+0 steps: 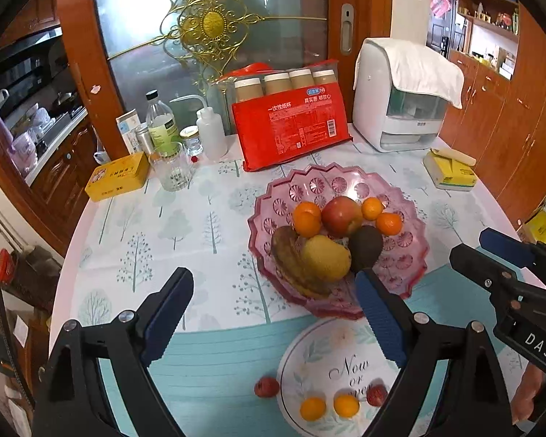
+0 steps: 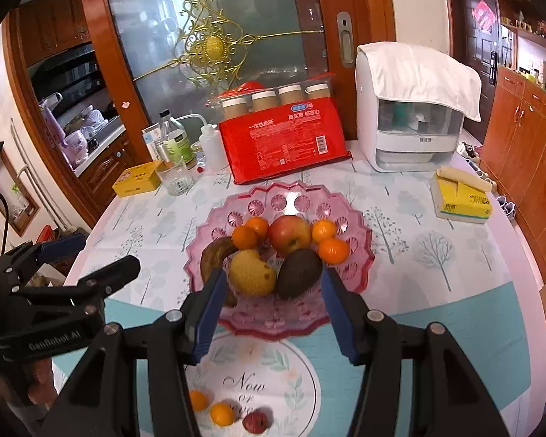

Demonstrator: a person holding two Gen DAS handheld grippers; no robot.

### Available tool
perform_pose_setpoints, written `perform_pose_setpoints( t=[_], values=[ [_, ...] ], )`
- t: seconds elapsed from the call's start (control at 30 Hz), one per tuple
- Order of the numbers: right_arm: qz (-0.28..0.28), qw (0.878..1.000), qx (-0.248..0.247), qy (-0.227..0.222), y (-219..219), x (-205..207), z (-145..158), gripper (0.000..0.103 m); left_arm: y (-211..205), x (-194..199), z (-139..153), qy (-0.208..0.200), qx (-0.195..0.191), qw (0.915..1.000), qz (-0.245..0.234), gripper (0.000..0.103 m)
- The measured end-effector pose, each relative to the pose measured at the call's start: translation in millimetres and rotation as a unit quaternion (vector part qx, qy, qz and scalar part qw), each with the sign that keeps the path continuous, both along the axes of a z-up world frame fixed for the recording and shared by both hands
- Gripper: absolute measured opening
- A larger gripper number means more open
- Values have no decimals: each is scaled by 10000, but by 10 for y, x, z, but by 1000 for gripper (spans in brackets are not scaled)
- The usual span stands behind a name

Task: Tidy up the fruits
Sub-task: 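Withdraw both open grippers back to the white plate, then grasp an orange with the right gripper while the left gripper grasps another orange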

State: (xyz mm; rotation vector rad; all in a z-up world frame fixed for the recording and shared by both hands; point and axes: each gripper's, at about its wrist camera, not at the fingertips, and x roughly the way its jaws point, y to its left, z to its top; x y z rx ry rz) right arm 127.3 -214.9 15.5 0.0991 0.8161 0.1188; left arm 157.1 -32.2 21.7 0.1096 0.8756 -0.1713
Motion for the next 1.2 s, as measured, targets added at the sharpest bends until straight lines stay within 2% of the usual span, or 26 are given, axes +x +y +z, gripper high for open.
perform_pose_setpoints(
  t=[0.3, 0.67, 0.77, 0.9, 1.03, 1.2],
  values=[
    [305, 9995, -92, 71, 85, -369, -199, 55, 122, -368, -216, 137, -76, 9999, 25, 90],
    [851, 9951, -300, 397, 345, -698, -826, 54, 116, -712, -834, 572, 56, 9981, -220, 90],
    [1082, 9922, -419, 455, 422, -778, -1017, 51, 140, -777, -998, 724, 55, 9969, -312, 89],
    [1439, 9869, -472, 560, 537, -845, -1209, 49, 150, -842, -1212, 989, 103, 9939, -480, 80],
    [1820, 9789, -711, 593, 714, -912, -1348, 45, 206, -858, -1336, 1172, 75, 9922, -428, 72],
    [2148, 9683, -1080, 677, 895, -900, -1494, 39, 327, -848, -1408, 1273, 4, 9915, -253, 71]
  ],
)
